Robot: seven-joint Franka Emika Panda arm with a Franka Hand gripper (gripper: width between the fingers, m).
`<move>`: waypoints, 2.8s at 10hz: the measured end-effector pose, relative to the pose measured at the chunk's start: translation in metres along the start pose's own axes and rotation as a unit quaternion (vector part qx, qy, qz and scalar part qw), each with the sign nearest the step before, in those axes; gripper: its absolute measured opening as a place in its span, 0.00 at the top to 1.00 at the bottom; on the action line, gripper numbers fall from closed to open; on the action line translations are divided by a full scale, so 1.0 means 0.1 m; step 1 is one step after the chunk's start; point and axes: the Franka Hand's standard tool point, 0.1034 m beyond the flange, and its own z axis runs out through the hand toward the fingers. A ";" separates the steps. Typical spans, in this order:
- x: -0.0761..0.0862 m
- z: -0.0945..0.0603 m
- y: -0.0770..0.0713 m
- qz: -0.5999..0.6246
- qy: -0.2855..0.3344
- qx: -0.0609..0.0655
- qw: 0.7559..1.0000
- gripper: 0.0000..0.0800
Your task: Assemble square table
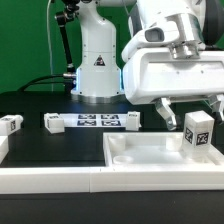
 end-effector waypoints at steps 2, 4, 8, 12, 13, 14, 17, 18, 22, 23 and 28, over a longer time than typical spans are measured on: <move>0.09 -0.10 0.07 0.000 -0.003 0.000 1.000 0.19; 0.12 -0.14 0.08 0.001 -0.009 0.002 1.000 0.19; 0.03 -0.05 -0.04 0.019 -0.104 0.043 0.994 0.19; 0.02 -0.02 -0.15 0.032 -0.224 0.090 0.970 0.19; -0.01 0.00 -0.13 0.032 -0.247 0.098 0.964 0.19; -0.04 -0.02 -0.14 0.032 -0.286 0.115 0.951 0.19; 0.00 0.01 -0.14 0.036 -0.299 0.119 0.946 0.19; -0.01 0.01 -0.10 0.048 -0.301 0.114 0.946 0.19; 0.04 0.03 -0.09 0.057 -0.300 0.111 0.946 0.19; 0.03 0.03 -0.05 0.049 -0.298 0.113 0.947 0.19; 0.10 0.01 0.04 0.047 -0.294 0.112 0.948 0.64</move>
Offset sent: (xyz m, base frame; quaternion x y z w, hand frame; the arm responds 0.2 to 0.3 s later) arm 0.0000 0.0000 0.0000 0.0000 -0.0650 0.0000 0.9979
